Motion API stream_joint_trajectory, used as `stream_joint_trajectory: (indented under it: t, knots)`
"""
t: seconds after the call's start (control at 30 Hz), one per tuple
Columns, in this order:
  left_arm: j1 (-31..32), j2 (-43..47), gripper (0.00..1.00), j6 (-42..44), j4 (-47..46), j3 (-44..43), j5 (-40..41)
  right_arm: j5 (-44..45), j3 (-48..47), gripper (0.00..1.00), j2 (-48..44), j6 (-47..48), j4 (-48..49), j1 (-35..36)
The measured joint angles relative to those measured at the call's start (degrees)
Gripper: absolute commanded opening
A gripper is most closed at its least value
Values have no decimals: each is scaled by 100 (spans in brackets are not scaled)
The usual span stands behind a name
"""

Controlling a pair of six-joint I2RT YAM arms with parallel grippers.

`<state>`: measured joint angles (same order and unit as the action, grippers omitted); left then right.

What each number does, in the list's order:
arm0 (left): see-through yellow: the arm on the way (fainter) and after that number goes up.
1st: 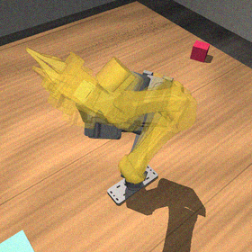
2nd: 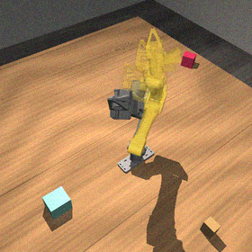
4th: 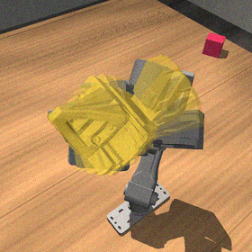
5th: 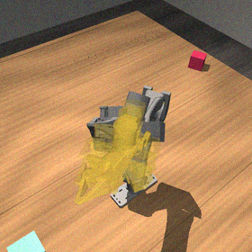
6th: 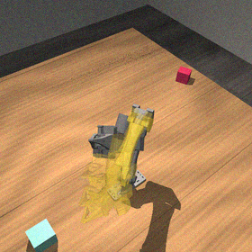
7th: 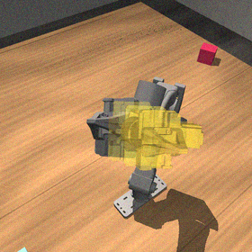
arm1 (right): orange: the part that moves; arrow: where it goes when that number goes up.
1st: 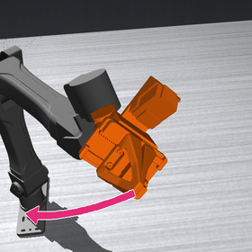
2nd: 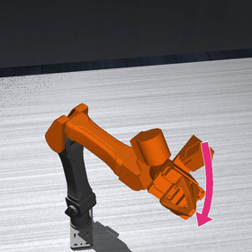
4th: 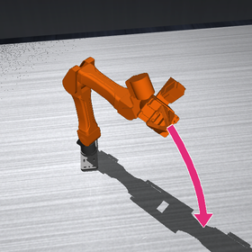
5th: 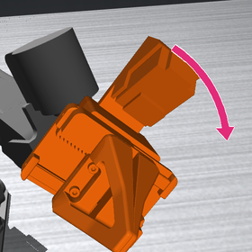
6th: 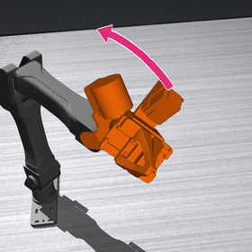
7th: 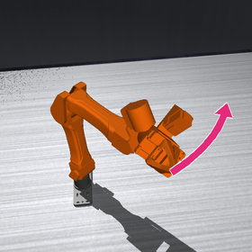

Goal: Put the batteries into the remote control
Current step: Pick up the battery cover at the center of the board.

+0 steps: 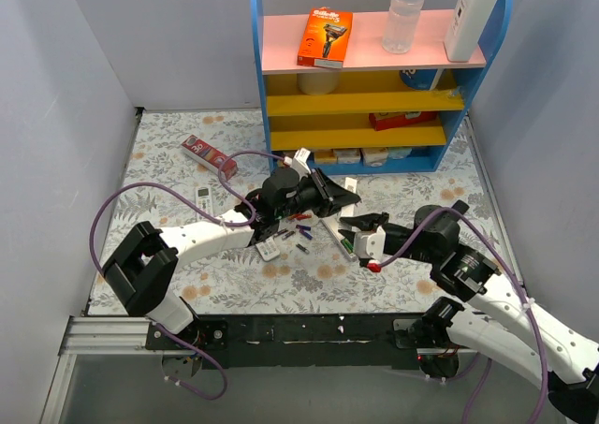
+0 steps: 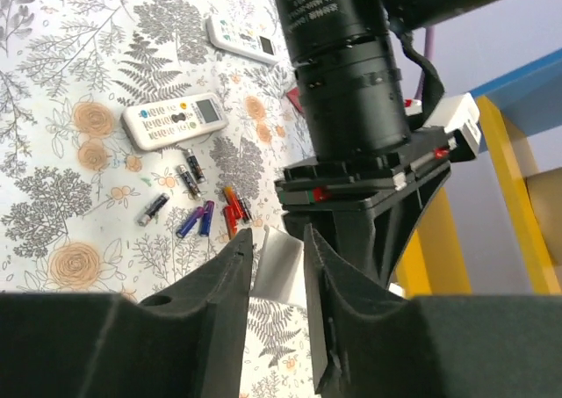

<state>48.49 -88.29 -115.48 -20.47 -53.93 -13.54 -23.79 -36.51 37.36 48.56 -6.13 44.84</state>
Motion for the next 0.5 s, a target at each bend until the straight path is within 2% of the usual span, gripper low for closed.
stream_joint_trajectory:
  t: [0.03, 0.13, 0.17, 0.2, 0.37, 0.43, 0.5]
  knots:
    - [0, 0, 3, -2, -72, 7, 0, 46, 0, 43, 2, 22, -61, 81]
    - [2, 9, 0, 4, -328, 87, 13, 114, 0, 61, -7, 52, -149, 212]
    - [0, 22, 0, 15, -389, 153, 44, 127, 0, 78, -15, 33, -157, 221]
    - [0, 31, 0, 15, -431, 210, 66, 153, 0, 89, -28, 4, -166, 223]
    - [-46, 92, 0, 20, -511, 560, 225, 354, -13, 92, -131, -555, -369, 221]
    - [-70, 107, 0, 17, -518, 638, 310, 643, -74, 98, -181, -1178, -459, 223]
    - [-76, 144, 0, 20, -529, 710, 393, 1086, -284, 98, -192, -1991, -629, 232]
